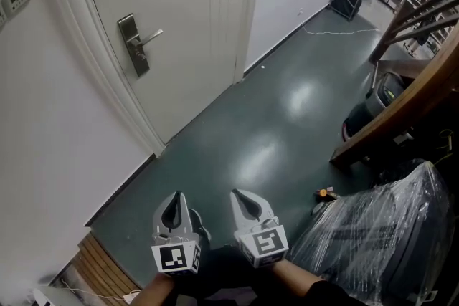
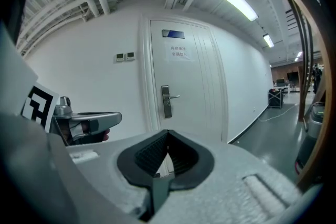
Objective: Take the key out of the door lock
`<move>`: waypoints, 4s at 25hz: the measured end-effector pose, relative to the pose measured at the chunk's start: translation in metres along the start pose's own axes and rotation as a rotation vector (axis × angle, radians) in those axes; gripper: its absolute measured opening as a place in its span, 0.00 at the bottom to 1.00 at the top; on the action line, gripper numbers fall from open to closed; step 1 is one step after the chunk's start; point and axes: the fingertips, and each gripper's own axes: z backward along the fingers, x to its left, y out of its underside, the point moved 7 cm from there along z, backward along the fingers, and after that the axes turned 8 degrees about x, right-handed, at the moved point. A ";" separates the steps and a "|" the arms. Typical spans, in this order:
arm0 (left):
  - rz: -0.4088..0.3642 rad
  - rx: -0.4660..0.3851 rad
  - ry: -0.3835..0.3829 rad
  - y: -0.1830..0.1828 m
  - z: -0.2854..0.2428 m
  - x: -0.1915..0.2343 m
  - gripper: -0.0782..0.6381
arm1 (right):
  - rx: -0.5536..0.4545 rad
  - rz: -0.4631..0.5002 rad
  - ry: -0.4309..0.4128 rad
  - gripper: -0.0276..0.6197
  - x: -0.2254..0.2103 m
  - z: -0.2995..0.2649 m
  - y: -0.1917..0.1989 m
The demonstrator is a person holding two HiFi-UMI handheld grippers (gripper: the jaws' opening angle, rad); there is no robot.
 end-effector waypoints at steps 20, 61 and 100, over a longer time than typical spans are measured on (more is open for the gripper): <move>0.014 -0.076 -0.068 -0.052 -0.122 0.183 0.13 | -0.002 0.067 -0.005 0.03 0.037 -0.212 -0.113; 0.087 0.065 -0.559 -0.097 -0.374 0.297 0.13 | 0.318 -0.223 -0.757 0.18 -0.057 -0.597 -0.205; 0.105 0.107 -0.574 -0.092 -0.381 0.309 0.13 | 0.560 -0.897 -1.069 0.06 -0.039 -0.617 -0.170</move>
